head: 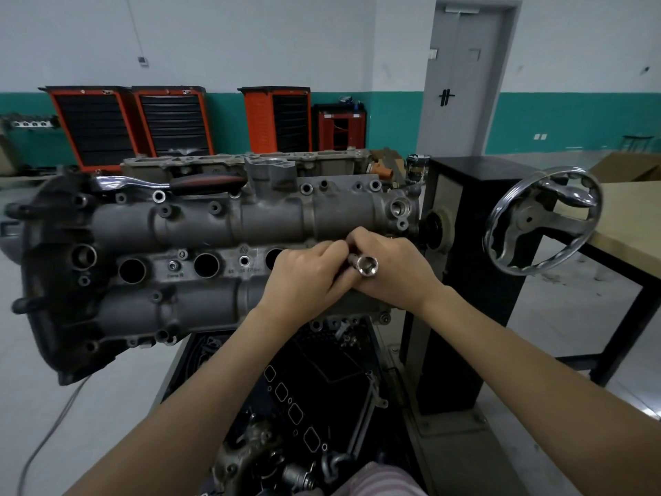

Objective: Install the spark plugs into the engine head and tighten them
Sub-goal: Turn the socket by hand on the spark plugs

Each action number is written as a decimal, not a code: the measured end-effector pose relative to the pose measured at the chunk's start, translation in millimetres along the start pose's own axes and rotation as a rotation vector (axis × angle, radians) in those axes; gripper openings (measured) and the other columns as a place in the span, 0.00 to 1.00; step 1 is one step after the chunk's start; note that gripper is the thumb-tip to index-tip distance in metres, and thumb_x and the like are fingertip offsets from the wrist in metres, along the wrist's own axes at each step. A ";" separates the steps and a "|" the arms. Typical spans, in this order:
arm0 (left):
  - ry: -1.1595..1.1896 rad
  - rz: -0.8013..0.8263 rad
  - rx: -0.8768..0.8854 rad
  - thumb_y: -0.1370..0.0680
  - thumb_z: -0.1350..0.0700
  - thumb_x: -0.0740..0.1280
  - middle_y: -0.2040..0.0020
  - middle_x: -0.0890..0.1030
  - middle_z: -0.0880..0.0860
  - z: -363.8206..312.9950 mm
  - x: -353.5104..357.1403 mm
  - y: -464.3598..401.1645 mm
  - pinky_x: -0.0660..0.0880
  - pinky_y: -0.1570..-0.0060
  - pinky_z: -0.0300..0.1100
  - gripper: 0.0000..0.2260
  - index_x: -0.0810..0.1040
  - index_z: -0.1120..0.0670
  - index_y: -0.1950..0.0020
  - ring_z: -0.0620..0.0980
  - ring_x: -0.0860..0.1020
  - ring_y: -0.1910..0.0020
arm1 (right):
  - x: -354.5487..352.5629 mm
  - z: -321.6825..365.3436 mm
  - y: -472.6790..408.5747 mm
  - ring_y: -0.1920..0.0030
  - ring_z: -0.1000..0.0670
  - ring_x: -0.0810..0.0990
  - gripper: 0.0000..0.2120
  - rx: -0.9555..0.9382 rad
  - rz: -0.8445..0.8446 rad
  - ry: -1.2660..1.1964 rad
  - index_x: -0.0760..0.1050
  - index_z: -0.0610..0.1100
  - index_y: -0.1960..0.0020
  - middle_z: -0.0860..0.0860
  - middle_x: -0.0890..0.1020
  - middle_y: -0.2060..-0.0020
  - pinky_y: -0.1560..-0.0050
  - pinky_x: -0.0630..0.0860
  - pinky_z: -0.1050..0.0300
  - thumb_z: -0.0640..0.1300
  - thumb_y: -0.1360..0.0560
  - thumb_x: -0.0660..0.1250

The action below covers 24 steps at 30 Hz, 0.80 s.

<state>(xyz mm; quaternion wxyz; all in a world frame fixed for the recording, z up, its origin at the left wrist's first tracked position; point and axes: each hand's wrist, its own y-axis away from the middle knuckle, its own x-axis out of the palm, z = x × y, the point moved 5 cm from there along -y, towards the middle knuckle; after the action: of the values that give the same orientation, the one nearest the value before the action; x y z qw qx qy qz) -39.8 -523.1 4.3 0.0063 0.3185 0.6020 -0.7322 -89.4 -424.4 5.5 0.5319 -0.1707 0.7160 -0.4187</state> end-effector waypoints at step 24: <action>0.022 0.036 0.025 0.25 0.50 0.58 0.67 0.73 0.53 -4.7 -3.6 -0.7 0.56 0.75 0.36 0.13 0.70 0.59 0.60 0.51 0.70 0.77 | -2.8 4.6 -1.6 0.77 0.45 0.73 0.10 -0.040 0.026 0.025 0.70 0.37 0.60 0.47 0.75 0.72 0.79 0.61 0.63 0.44 0.32 0.58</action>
<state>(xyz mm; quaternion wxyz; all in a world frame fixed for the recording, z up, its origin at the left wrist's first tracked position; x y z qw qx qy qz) -35.1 -520.1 6.3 0.0087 0.3372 0.5868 -0.7361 -84.5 -425.3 8.1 0.5249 -0.1668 0.7329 -0.3993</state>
